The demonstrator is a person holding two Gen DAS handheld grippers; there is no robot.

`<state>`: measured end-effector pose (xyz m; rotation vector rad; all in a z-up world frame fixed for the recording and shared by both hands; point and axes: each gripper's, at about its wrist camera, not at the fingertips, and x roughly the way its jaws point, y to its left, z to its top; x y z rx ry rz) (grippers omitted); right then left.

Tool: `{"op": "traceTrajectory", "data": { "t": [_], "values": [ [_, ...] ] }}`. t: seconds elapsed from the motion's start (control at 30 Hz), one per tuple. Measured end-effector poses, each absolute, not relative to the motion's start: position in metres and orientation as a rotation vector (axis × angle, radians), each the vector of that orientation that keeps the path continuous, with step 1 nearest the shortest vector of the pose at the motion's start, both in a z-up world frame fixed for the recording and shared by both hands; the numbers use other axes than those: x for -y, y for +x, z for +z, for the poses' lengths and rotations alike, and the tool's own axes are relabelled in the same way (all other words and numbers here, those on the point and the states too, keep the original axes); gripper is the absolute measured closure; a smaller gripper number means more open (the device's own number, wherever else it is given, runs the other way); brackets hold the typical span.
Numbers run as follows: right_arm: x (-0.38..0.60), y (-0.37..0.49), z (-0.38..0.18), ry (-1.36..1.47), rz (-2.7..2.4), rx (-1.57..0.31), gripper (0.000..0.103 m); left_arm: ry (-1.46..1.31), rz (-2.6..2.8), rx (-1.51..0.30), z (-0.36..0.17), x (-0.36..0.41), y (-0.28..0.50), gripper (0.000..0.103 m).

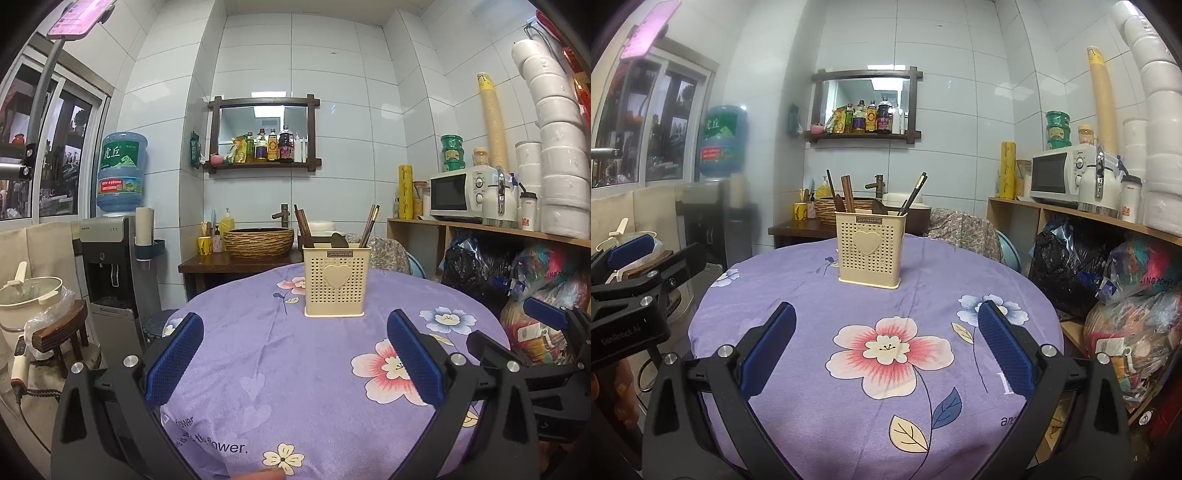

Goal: Organize utensils

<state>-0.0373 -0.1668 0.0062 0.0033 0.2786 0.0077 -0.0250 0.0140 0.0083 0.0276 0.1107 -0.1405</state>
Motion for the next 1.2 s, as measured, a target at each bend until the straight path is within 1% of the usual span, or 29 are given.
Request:
{"op": "traceTrajectory", "data": {
  "t": [0.8,1.2],
  "values": [
    [0.165,-0.037,0.006,-0.007,0.011,-0.291,0.006,0.044,-0.139,-0.117,0.008,-0.009,-0.025,0.005],
    [0.167,-0.036,0.006,-0.006,0.005,-0.299,0.006,0.045,-0.137,-0.16,0.006,-0.008,-0.016,0.005]
  ]
}}
